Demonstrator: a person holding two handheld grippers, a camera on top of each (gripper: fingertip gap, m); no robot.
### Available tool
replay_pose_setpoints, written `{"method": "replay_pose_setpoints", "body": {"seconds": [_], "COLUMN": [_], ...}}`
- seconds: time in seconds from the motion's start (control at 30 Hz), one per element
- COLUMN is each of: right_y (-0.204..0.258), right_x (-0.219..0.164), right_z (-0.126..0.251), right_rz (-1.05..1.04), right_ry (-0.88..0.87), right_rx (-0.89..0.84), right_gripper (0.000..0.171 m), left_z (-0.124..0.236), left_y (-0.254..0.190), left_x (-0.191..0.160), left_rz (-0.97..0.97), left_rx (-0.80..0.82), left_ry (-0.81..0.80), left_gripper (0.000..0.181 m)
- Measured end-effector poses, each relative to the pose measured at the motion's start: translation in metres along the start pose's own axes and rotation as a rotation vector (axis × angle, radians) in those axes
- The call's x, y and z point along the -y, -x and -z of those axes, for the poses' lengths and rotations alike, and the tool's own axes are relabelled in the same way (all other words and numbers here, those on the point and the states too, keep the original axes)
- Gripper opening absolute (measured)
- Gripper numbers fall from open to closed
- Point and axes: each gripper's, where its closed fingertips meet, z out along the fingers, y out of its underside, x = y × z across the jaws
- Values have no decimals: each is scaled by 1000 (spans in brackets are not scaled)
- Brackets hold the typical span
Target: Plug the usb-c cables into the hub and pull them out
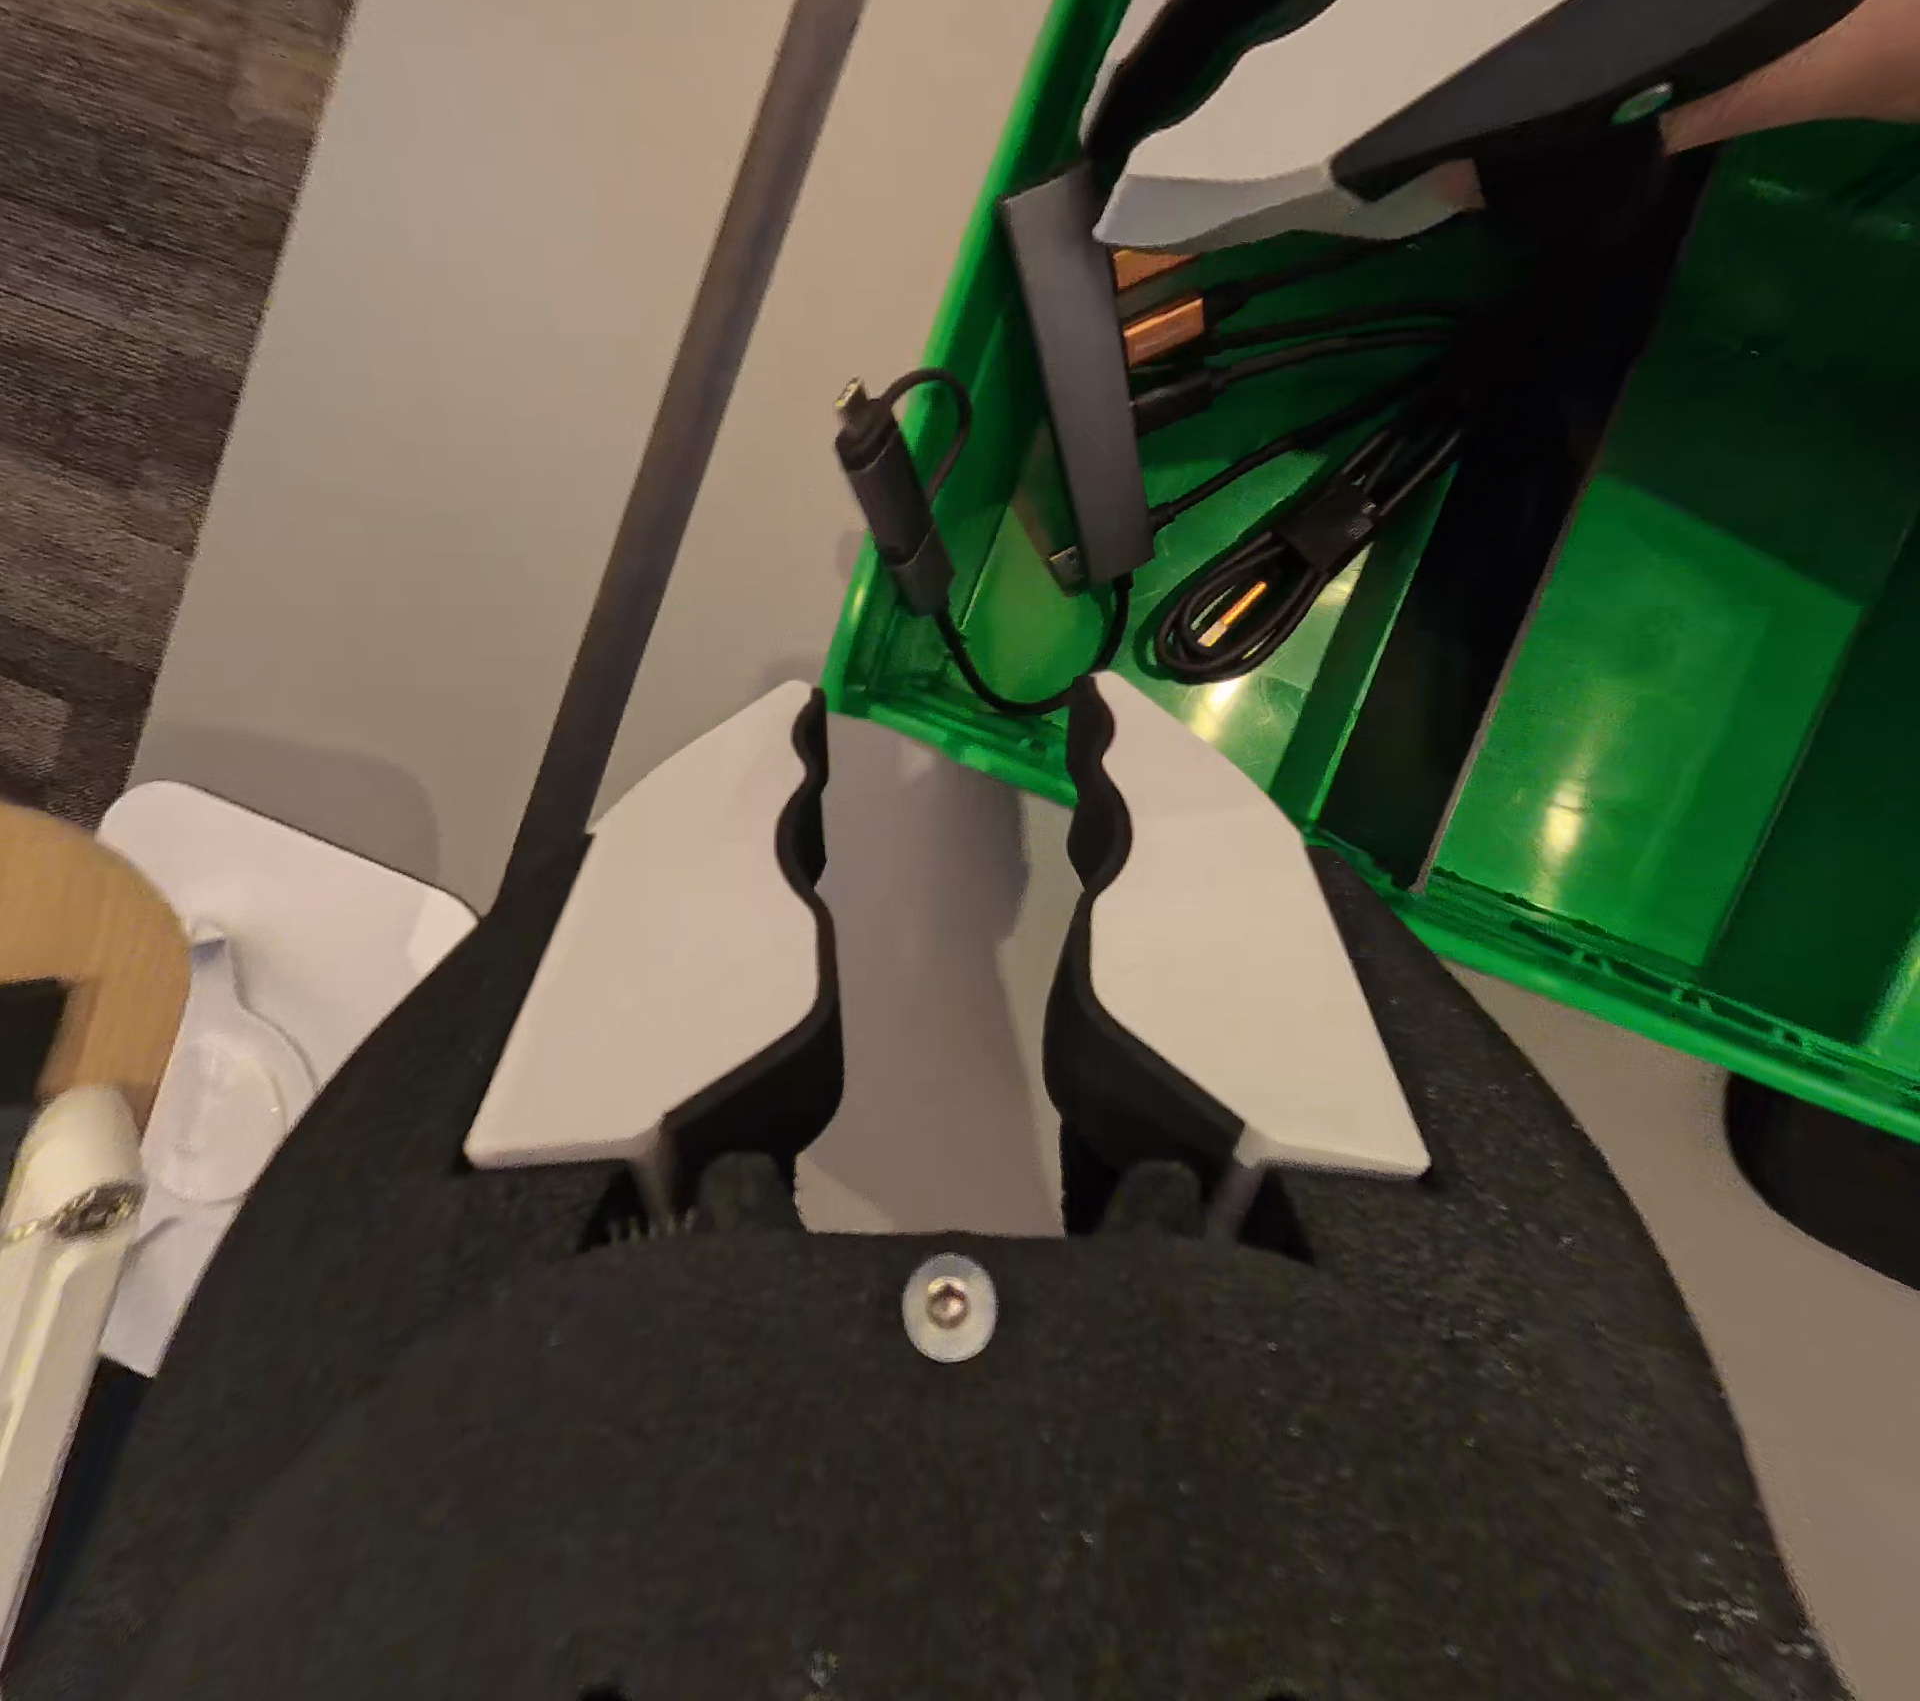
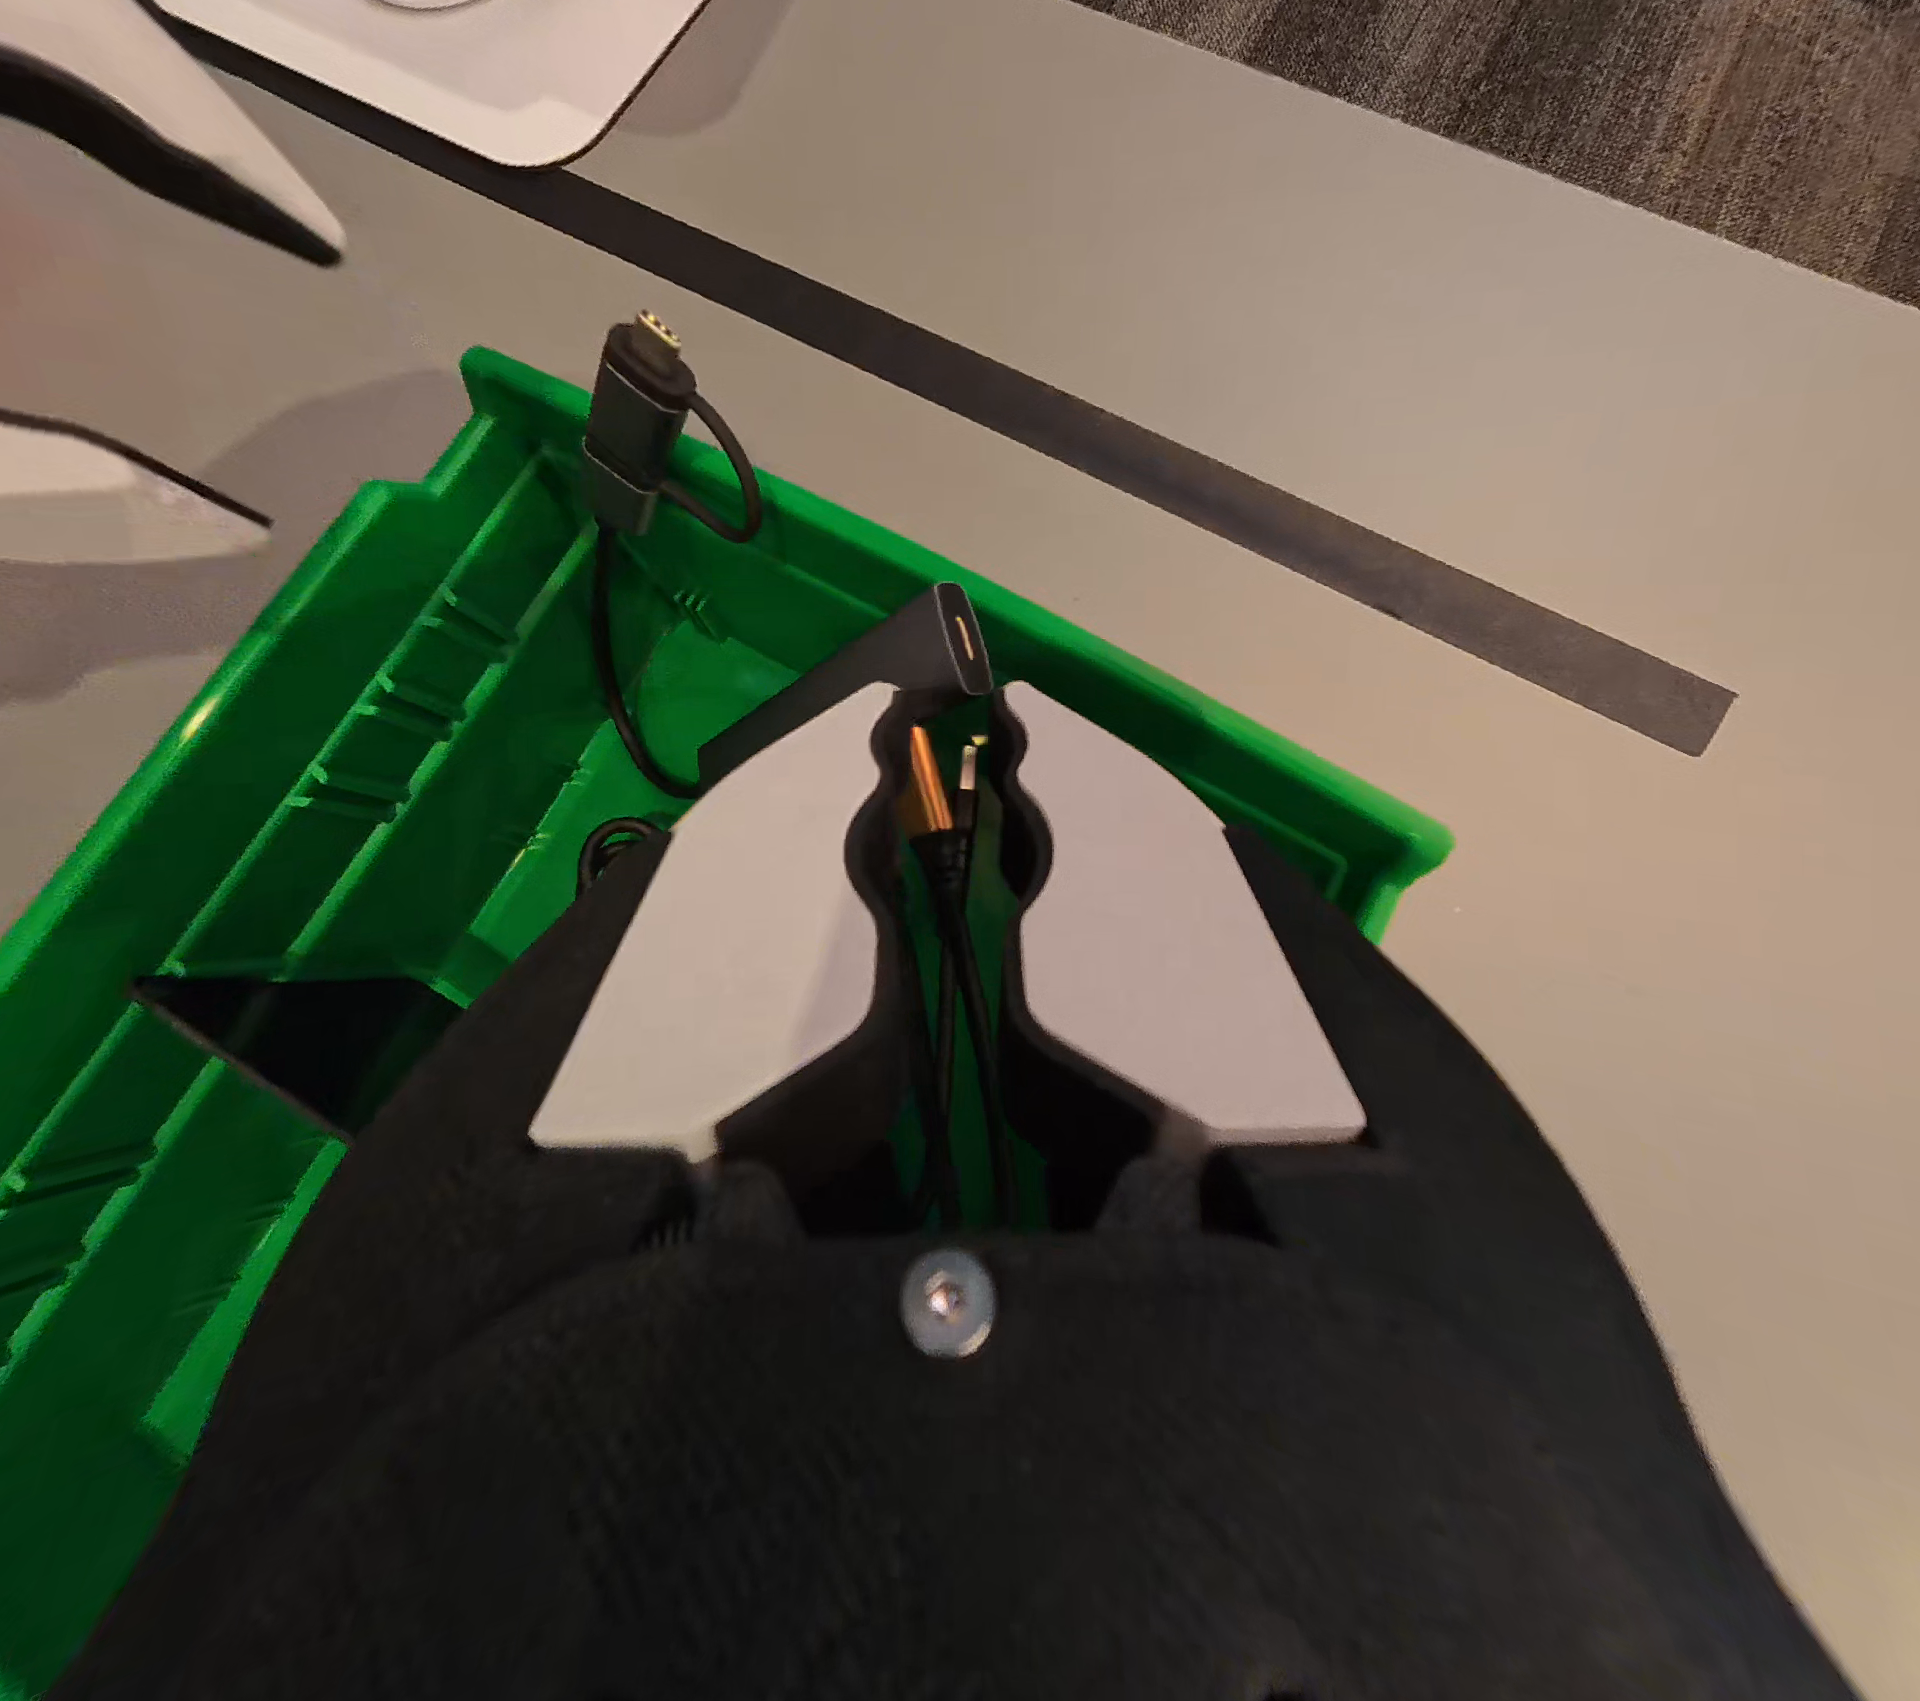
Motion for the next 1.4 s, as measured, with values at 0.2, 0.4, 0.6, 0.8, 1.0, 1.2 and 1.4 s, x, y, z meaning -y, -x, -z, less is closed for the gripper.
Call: {"method": "replay_pose_setpoints", "body": {"seconds": [0.2, 0.4, 0.6, 0.8, 1.0, 1.2, 1.4], "right_y": [21, 115, 241, 317, 336, 316, 319], "right_x": [16, 61, 117, 162, 162, 154, 148], "right_z": [29, 112, 158, 163, 113, 101, 107], "right_rz": [27, 202, 335, 561, 600, 659, 687], "right_ry": [-62, -415, -796, -928, -845, -749, -732], "right_rx": [-43, -94, 54, -96, -27, -101, -51], "right_gripper": [20, 42, 53, 55, 59, 59, 59], "left_z": [46, 145, 236, 323, 285, 235, 188], "left_y": [0, -22, -51, -11, 20, 31, 22], "left_x": [-22, -67, -117, -237, -403, -450, -482], "left_rz": [39, 76, 154, 136, 439, 662, 777], "left_rx": [34, 148, 153, 400, 354, 151, -41], "left_ry": [-136, -476, -766, -640, -50, 140, 335], "left_gripper": [48, 51, 70, 44, 47, 44, 46]}}
